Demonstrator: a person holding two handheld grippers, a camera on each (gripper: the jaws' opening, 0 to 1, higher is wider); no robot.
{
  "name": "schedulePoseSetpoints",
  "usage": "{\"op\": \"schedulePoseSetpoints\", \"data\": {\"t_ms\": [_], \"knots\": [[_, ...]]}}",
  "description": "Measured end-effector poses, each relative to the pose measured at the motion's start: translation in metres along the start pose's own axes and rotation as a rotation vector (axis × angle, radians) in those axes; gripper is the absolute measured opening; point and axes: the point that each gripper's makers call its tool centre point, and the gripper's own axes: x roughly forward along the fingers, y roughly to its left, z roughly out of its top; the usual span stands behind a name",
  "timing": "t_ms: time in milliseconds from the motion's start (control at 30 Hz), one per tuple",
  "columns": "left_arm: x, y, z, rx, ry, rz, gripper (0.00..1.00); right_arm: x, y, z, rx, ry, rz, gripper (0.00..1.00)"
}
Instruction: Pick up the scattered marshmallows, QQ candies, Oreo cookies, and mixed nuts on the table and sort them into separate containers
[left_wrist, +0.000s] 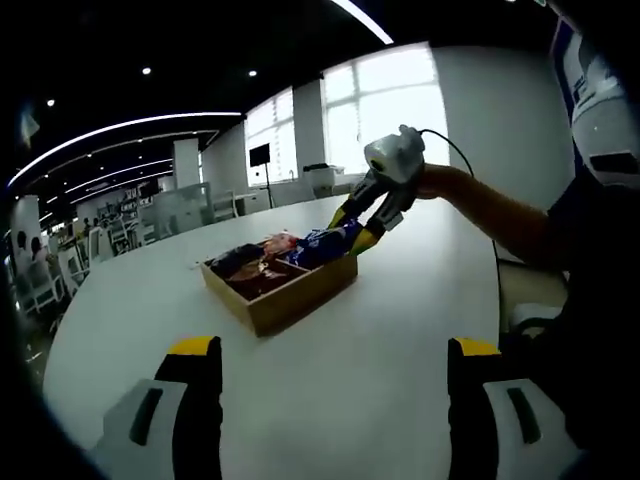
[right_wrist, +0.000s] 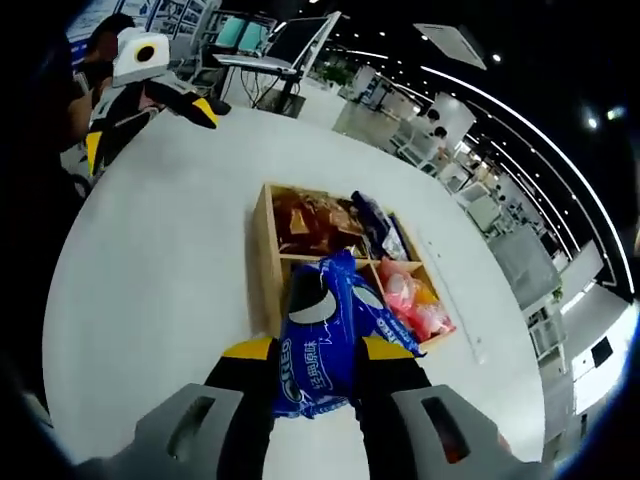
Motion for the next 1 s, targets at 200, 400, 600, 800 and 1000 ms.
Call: {"op": "schedulePoseSetpoints", "data": {"t_ms": [200,400,600,800,1000], "knots": [[0.0017,-0.0003,-0.0016,0.002,0.003,0.000,0.97,0.0019,-0.0022,-0.0029,-0.031,0.015,-0.010,0.28],[0.0032,-0.0006,-0.0049,0.000,0.013,0.003,0.97,0.0020,-0.0042,-0.0046,0.010,0.002,-0.005,0.29],[0.0039,-0.0024,-0.0048,0.000,0.013,0.000,0.97,0.0016,-0.0045,-0.0043,0.012,-0.007,-0.009,0.30],[0.0029,-0.0021,-0.0047,0.000,0.014,0.003,0.97,-0.0020,-0.0061,-0.0030,0.057,-0.032,-0.014,0.30],[0.0041,-0.0044,-0.0048,0.000,0.015,-0.003,0.97,-0.0070,-0.0061,-0.0012,0.105,-0.056,-0.013,0.32]]}}
